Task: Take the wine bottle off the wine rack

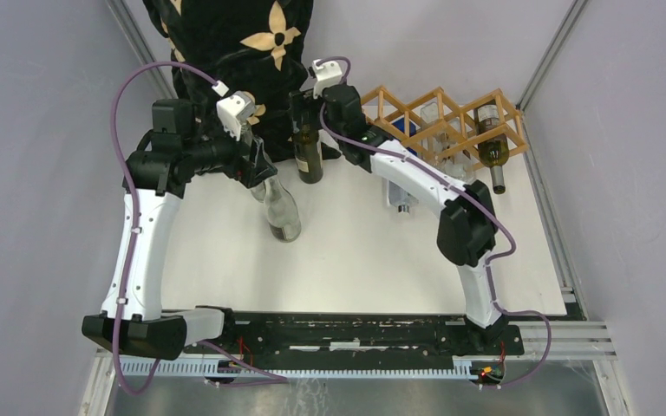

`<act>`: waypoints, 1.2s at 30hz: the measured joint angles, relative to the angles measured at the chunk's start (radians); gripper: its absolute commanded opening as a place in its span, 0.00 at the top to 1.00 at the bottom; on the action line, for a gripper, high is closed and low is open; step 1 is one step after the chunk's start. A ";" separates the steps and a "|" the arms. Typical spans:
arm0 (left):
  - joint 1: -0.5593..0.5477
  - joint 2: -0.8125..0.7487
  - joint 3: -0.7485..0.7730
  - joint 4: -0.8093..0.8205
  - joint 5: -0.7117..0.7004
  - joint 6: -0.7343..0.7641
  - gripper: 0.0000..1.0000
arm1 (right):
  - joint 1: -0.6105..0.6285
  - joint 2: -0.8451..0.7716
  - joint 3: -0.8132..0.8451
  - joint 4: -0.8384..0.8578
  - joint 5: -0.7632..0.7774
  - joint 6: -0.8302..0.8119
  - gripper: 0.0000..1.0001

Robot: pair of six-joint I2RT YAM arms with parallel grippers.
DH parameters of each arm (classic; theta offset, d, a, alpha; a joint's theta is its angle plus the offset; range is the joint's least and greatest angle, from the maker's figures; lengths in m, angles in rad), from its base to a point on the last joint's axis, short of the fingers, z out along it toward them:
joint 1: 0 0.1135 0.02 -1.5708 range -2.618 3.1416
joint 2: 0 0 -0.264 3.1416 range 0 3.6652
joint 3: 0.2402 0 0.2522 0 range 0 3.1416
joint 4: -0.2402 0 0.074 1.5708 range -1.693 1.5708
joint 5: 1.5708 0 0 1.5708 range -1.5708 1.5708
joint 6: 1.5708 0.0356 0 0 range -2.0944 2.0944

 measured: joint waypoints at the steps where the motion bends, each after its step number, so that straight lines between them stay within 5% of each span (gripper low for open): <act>1: 0.000 -0.003 0.000 0.000 -0.003 0.000 0.06 | -0.002 -0.023 -0.005 -0.010 0.000 0.004 0.02; 10: 0.000 -0.019 0.000 -0.002 -0.012 0.000 0.00 | -0.081 -0.408 -0.207 -0.213 -0.004 0.069 0.02; 19: 0.000 -0.034 0.004 -0.011 -0.031 0.000 0.00 | -0.386 -0.760 -0.607 -0.401 -0.055 0.108 0.08; 27: 0.000 -0.045 0.006 -0.011 -0.028 0.000 0.01 | -0.536 -0.775 -0.813 -0.496 -0.152 0.128 0.18; 36: 0.000 -0.066 0.006 -0.009 -0.026 0.000 0.01 | -0.584 -0.687 -0.824 -0.451 -0.295 0.156 0.20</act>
